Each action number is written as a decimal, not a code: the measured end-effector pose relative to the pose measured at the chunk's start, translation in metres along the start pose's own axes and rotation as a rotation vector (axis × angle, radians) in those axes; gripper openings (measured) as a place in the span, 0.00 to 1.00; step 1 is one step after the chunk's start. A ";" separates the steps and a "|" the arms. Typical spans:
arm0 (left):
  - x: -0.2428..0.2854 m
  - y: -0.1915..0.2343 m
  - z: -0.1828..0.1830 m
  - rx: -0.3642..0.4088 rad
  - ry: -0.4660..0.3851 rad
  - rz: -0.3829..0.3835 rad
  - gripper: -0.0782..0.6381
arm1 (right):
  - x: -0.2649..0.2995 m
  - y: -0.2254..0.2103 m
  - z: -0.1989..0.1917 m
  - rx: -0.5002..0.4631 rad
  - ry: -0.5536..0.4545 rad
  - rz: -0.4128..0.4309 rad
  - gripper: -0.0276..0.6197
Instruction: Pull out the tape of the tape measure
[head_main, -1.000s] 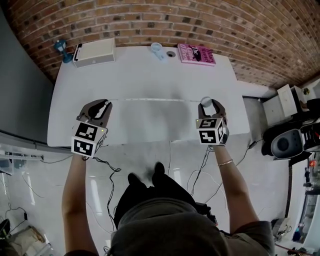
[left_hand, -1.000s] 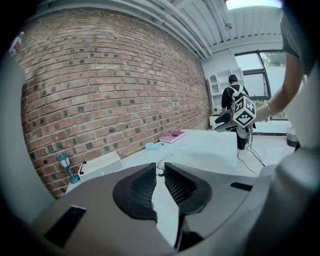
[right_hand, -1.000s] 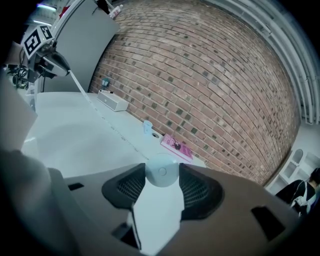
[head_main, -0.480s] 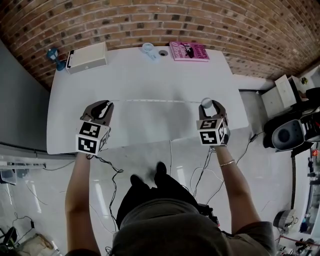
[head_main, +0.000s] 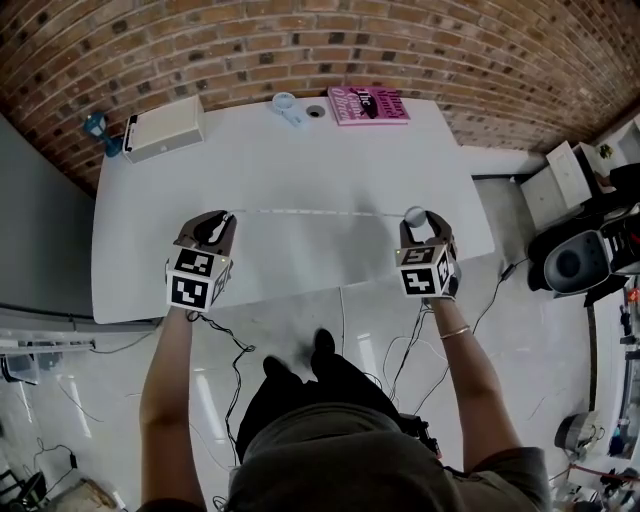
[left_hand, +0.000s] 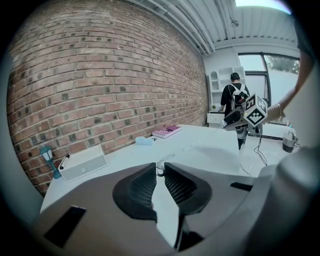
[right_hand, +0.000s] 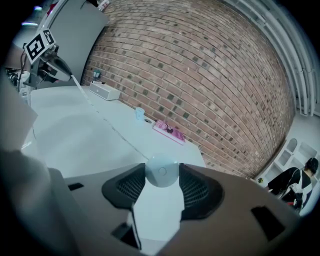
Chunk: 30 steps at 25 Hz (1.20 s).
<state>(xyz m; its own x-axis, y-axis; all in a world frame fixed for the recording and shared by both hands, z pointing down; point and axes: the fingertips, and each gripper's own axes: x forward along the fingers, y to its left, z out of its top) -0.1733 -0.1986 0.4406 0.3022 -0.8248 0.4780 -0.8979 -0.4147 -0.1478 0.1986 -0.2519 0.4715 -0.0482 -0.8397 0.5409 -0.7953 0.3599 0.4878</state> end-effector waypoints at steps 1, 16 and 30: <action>0.003 -0.002 0.000 0.000 0.003 -0.006 0.20 | 0.001 -0.002 -0.003 0.006 0.006 -0.001 0.37; 0.045 -0.036 -0.012 -0.015 0.074 -0.068 0.20 | 0.015 -0.016 -0.049 0.007 0.088 0.020 0.37; 0.077 -0.066 -0.016 -0.004 0.125 -0.119 0.20 | 0.031 -0.018 -0.072 -0.007 0.128 0.052 0.37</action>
<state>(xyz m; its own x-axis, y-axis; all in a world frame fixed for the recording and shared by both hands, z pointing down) -0.0962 -0.2286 0.5005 0.3646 -0.7155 0.5959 -0.8594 -0.5049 -0.0804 0.2551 -0.2555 0.5286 -0.0113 -0.7611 0.6485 -0.7895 0.4048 0.4614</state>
